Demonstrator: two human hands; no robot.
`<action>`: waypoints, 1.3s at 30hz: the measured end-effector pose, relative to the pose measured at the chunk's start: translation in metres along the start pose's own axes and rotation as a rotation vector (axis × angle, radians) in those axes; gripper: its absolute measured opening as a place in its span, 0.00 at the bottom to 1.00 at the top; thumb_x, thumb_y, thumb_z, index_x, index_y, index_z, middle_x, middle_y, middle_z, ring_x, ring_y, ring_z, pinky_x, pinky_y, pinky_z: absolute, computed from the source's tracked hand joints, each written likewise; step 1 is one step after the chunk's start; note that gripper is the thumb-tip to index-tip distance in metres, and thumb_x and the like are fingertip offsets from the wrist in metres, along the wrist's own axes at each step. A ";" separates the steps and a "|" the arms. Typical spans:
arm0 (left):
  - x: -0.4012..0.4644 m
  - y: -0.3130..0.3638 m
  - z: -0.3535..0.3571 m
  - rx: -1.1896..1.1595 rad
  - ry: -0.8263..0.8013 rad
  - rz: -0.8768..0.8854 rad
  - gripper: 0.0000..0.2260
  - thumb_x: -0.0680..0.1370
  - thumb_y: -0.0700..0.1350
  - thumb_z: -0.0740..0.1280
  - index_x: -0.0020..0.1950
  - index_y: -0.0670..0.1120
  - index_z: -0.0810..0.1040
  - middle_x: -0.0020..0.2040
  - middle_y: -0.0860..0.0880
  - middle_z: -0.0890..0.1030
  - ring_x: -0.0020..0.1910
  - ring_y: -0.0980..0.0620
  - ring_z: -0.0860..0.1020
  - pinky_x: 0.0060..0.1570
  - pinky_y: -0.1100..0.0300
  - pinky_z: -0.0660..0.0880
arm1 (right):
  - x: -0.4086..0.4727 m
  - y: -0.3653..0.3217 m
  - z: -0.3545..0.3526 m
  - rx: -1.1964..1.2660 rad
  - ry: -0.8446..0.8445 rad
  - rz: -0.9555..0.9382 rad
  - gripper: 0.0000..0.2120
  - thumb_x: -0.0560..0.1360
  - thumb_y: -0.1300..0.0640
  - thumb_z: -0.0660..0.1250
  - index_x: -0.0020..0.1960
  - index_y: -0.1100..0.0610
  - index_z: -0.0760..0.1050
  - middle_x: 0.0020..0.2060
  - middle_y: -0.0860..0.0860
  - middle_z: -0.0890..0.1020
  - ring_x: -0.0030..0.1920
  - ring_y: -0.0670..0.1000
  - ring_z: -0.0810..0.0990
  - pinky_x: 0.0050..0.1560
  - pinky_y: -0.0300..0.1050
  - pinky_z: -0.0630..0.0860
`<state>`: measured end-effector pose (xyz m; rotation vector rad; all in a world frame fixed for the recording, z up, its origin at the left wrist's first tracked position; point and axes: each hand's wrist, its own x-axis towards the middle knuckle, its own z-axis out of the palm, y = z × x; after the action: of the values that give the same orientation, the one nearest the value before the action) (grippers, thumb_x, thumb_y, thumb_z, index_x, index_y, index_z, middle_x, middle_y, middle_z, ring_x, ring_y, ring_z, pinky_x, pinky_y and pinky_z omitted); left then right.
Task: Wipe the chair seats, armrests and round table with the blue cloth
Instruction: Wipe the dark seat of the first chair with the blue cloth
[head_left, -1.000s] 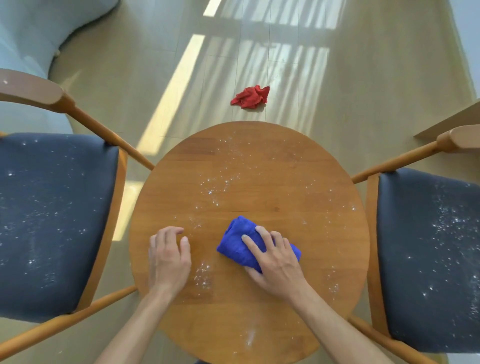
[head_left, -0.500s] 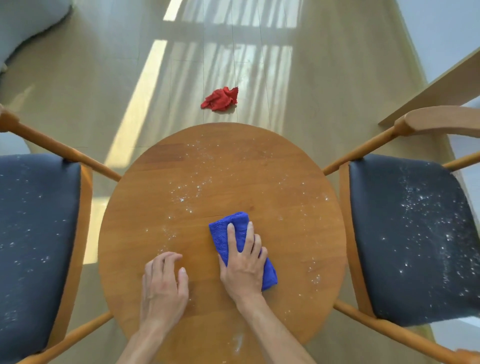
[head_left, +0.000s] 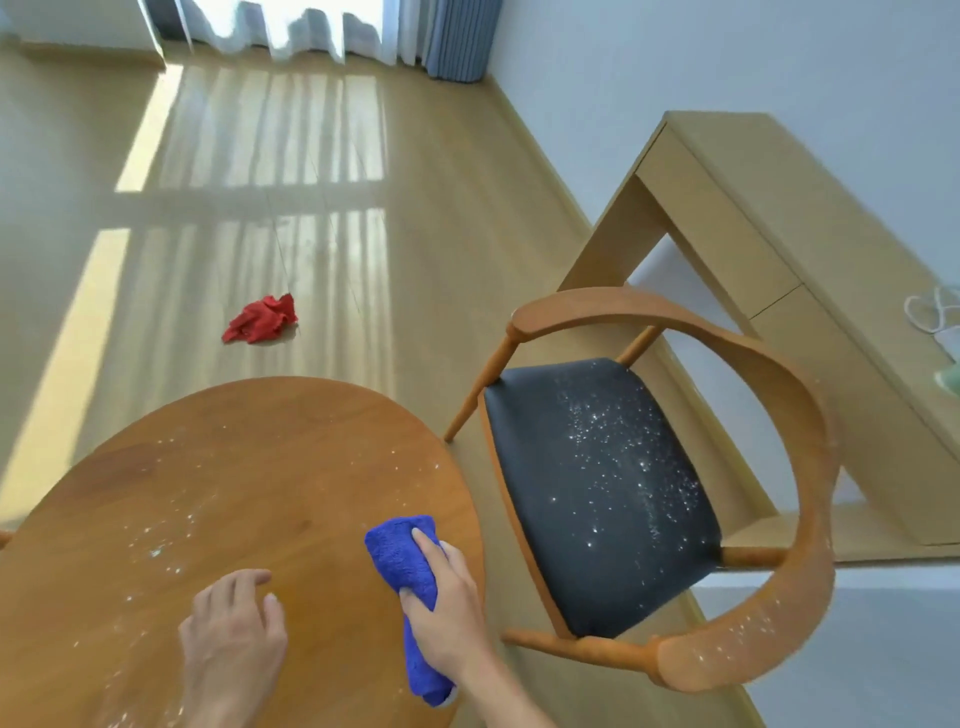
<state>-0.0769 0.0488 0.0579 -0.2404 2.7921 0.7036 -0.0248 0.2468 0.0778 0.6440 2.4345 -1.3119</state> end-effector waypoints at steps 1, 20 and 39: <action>0.000 0.025 0.007 0.011 -0.006 0.060 0.08 0.75 0.36 0.67 0.53 0.43 0.78 0.55 0.44 0.79 0.60 0.41 0.71 0.58 0.44 0.65 | -0.003 0.008 -0.028 -0.024 0.046 -0.004 0.28 0.76 0.53 0.62 0.74 0.40 0.60 0.68 0.40 0.63 0.62 0.41 0.69 0.63 0.39 0.69; -0.056 0.404 0.229 0.323 -0.098 0.205 0.28 0.81 0.56 0.49 0.79 0.49 0.48 0.80 0.48 0.47 0.78 0.47 0.43 0.74 0.46 0.42 | 0.113 0.213 -0.379 -0.494 0.133 -0.093 0.29 0.78 0.53 0.63 0.76 0.48 0.57 0.72 0.54 0.61 0.63 0.56 0.68 0.65 0.51 0.64; 0.056 0.364 0.326 0.318 -0.135 0.049 0.27 0.83 0.55 0.49 0.79 0.47 0.46 0.80 0.47 0.43 0.78 0.47 0.41 0.75 0.50 0.42 | 0.261 0.228 -0.305 -0.511 0.144 -0.217 0.29 0.78 0.53 0.62 0.76 0.49 0.57 0.74 0.56 0.58 0.63 0.57 0.67 0.64 0.51 0.63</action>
<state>-0.1440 0.5175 -0.0744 -0.0615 2.7346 0.2660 -0.1450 0.6765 -0.0395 0.3527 2.8603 -0.6674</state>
